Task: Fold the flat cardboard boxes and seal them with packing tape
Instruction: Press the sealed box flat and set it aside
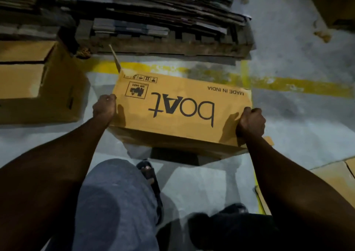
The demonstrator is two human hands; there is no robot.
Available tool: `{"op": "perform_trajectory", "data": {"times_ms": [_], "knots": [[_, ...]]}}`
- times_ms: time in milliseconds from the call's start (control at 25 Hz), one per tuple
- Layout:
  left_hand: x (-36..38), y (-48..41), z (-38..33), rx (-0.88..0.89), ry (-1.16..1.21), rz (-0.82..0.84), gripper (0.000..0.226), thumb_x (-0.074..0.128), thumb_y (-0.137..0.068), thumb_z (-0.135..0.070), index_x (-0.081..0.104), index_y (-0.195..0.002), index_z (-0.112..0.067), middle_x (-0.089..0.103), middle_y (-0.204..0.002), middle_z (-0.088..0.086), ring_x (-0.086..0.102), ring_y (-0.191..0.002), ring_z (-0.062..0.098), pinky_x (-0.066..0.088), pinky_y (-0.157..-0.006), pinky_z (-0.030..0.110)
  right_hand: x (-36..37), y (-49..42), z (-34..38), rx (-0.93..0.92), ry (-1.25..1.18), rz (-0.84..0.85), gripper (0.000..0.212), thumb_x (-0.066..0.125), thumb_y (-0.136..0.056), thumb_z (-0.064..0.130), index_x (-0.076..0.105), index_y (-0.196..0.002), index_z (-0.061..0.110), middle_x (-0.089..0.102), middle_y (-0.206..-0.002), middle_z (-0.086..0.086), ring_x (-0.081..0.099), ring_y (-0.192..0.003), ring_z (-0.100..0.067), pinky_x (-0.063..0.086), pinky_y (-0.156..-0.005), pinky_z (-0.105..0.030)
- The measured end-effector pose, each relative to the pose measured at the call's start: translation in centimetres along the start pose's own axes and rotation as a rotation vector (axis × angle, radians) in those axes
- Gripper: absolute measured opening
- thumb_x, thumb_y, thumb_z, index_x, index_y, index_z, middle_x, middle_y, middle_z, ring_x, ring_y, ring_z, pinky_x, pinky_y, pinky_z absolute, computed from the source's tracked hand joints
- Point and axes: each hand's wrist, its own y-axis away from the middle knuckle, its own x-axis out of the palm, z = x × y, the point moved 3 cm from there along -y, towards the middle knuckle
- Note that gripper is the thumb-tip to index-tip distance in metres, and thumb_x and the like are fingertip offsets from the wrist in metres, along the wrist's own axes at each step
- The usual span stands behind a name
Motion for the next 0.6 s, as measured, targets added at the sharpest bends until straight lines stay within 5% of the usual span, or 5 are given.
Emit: {"op": "perform_trajectory", "data": {"times_ms": [120, 320, 440, 600], "knots": [[1.1, -1.8, -1.4, -0.029, -0.044, 0.088, 0.053, 0.045, -0.095, -0.045, 0.044, -0.134, -0.01, 0.053, -0.13, 0.021, 0.052, -0.114, 0.04, 0.047, -0.095, 0.047, 1.8, -1.0, 0.4, 0.043, 0.035, 0.103, 0.055, 0.039, -0.097, 0.049, 0.043, -0.131, 0.005, 0.054, -0.13, -0.022, 0.052, -0.118, -0.044, 0.043, -0.099, -0.054], [2.0, -2.7, -2.9, -0.057, 0.028, 0.144, 0.08, 0.046, -0.07, -0.064, 0.042, -0.133, -0.016, 0.05, -0.129, 0.016, 0.049, -0.113, 0.04, 0.042, -0.098, 0.052, 2.4, -2.3, 0.8, 0.114, 0.068, -0.024, 0.066, 0.038, -0.089, 0.059, 0.048, -0.129, 0.008, 0.057, -0.129, -0.015, 0.051, -0.119, -0.039, 0.034, -0.104, -0.054], [1.2, -3.4, -3.5, 0.018, 0.169, 0.123, 0.084, 0.043, -0.058, -0.065, 0.047, -0.128, -0.02, 0.053, -0.127, 0.014, 0.051, -0.111, 0.038, 0.043, -0.097, 0.055, 1.6, -2.8, 2.6, 0.076, -0.047, -0.126, 0.054, 0.038, -0.091, 0.052, 0.051, -0.125, 0.012, 0.058, -0.125, -0.01, 0.052, -0.119, -0.034, 0.031, -0.102, -0.05], [-0.1, -0.9, -3.6, 0.16, 0.365, 0.02, 0.06, 0.048, -0.073, -0.043, 0.043, -0.13, -0.024, 0.053, -0.128, 0.009, 0.053, -0.114, 0.031, 0.046, -0.096, 0.053, 0.1, -1.9, 3.9, -0.106, -0.339, -0.286, 0.028, 0.044, -0.096, 0.028, 0.053, -0.111, 0.007, 0.057, -0.115, -0.014, 0.054, -0.109, -0.03, 0.037, -0.088, -0.038]]}}
